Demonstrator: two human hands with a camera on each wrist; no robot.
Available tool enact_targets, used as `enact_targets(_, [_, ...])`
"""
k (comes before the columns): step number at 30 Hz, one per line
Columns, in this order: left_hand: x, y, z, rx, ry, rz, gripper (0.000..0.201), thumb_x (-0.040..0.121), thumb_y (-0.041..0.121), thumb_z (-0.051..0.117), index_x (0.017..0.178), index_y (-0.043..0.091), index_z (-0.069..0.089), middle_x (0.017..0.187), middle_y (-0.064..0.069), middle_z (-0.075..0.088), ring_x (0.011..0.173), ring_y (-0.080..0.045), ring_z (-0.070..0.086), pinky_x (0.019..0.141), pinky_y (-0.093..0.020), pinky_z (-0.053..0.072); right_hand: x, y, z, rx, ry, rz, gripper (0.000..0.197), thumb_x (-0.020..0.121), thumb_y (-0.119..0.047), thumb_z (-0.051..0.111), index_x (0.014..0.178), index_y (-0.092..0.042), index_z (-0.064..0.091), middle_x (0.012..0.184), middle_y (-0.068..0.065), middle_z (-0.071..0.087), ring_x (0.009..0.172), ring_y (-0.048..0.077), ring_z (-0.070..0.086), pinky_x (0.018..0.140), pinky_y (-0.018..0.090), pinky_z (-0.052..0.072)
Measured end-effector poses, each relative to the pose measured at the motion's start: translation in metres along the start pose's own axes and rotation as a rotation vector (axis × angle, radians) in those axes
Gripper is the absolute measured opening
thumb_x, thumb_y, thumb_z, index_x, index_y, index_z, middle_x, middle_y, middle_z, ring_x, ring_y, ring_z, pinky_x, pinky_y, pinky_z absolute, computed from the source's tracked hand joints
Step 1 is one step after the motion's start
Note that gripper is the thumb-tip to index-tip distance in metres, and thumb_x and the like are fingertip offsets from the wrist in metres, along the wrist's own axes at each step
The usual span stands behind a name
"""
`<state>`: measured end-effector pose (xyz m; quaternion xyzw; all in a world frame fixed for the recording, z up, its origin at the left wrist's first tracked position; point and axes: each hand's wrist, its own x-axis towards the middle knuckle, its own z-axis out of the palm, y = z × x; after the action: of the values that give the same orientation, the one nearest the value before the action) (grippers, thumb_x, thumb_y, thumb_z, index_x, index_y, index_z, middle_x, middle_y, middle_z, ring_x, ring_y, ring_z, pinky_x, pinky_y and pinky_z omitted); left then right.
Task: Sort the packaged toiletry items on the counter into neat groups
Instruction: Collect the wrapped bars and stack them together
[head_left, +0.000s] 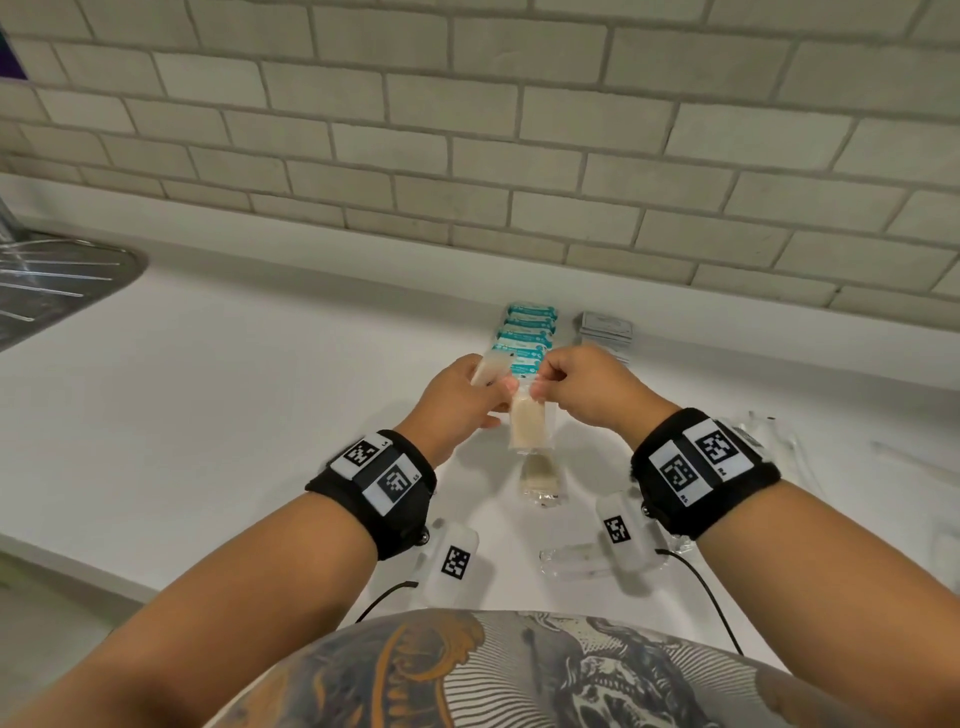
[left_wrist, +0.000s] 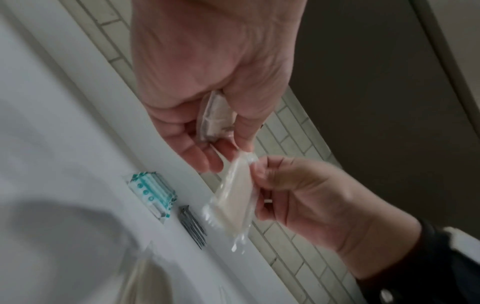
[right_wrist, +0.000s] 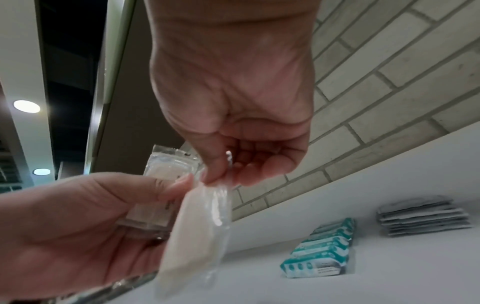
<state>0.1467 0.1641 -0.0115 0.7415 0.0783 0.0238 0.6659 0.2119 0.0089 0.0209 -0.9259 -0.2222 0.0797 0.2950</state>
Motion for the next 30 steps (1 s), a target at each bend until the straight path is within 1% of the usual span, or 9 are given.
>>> enact_targets(7, [-0.005,-0.004,-0.011,-0.474,-0.104,-0.144,0.016,0.099,0.007,0.044,0.098,0.015,0.057,0.105,-0.015,0.070,0.097,-0.030,0.067,0.085,-0.040,0.054,0.008,0.037,0.028,-0.269,-0.169,0.190,0.015,0.088,-0.025,0.066,0.097,-0.012,0.067,0.107,0.006,0.068,0.099,0.022,0.061,0.082,0.030,0.047])
enact_targets(10, [-0.003,-0.009,-0.016,-0.434,-0.085,-0.148,0.009,0.098,0.015,0.051,0.103,0.015,0.059,0.103,-0.009,0.071,0.089,-0.021,0.067,0.076,-0.032,0.056,0.009,0.039,0.034,-0.222,-0.070,0.205,0.028,0.087,-0.034,0.066,0.109,-0.017,0.065,0.109,0.001,0.063,0.100,0.021,0.059,0.083,0.029,0.046])
enact_targets(13, [-0.001,-0.008,-0.017,-0.385,-0.092,-0.149,0.010,0.097,0.016,0.054,0.106,0.018,0.058,0.093,-0.002,0.068,0.072,-0.011,0.061,0.058,-0.021,0.046,0.006,0.019,0.025,0.133,0.048,0.054,0.022,0.090,-0.033,0.064,0.107,-0.020,0.066,0.097,-0.001,0.063,0.083,0.018,0.061,0.072,0.026,0.048])
enact_targets(17, [-0.001,-0.002,-0.011,-0.262,-0.299,-0.106,0.026,0.092,0.007,0.059,0.117,0.017,0.057,0.090,-0.002,0.068,0.075,-0.012,0.066,0.058,-0.019,0.048,-0.002,-0.015,0.009,0.372,-0.025,-0.081,0.006,0.083,-0.023,0.073,0.088,-0.020,0.069,0.074,-0.006,0.063,0.060,0.005,0.056,0.059,0.015,0.045])
enact_targets(21, [0.007,-0.003,-0.006,-0.275,-0.296,-0.210,0.033,0.091,0.008,0.062,0.123,0.008,0.052,0.100,-0.009,0.067,0.090,-0.023,0.068,0.070,-0.026,0.059,0.000,-0.014,0.006,0.250,0.116,-0.046,0.026,0.080,-0.016,0.076,0.066,-0.025,0.056,0.067,-0.004,0.058,0.063,0.013,0.054,0.066,0.029,0.045])
enact_targets(23, [0.009,-0.003,-0.008,-0.266,-0.189,-0.350,0.024,0.096,0.019,0.055,0.113,0.003,0.054,0.097,-0.014,0.067,0.083,-0.025,0.068,0.064,-0.026,0.059,-0.001,-0.008,0.005,0.253,0.244,-0.041,0.028,0.078,-0.018,0.077,0.065,-0.022,0.052,0.070,0.003,0.060,0.065,0.021,0.055,0.063,0.033,0.045])
enact_targets(25, [0.010,-0.003,-0.010,-0.270,-0.162,-0.430,0.038,0.102,0.036,0.039,0.103,0.004,0.059,0.093,-0.014,0.069,0.080,-0.024,0.068,0.063,-0.027,0.057,-0.005,-0.001,0.004,0.192,0.291,-0.119,0.025,0.077,-0.018,0.077,0.067,-0.020,0.054,0.074,0.003,0.060,0.070,0.022,0.057,0.065,0.034,0.046])
enact_targets(27, [0.011,-0.002,-0.009,-0.335,-0.167,-0.392,0.050,0.101,0.045,0.034,0.105,0.005,0.062,0.091,-0.012,0.070,0.079,-0.021,0.068,0.064,-0.026,0.056,-0.011,0.005,0.005,-0.004,0.257,-0.279,0.012,0.079,-0.013,0.074,0.073,-0.015,0.064,0.079,-0.001,0.060,0.078,0.022,0.058,0.068,0.031,0.044])
enact_targets(30, [0.013,-0.001,-0.003,-0.432,-0.101,-0.279,0.035,0.099,0.026,0.049,0.124,0.003,0.057,0.097,-0.010,0.068,0.076,-0.016,0.066,0.060,-0.023,0.057,-0.015,0.016,0.010,-0.245,0.174,-0.421,0.011,0.083,-0.004,0.067,0.084,-0.013,0.073,0.093,0.004,0.063,0.091,0.027,0.061,0.074,0.026,0.043])
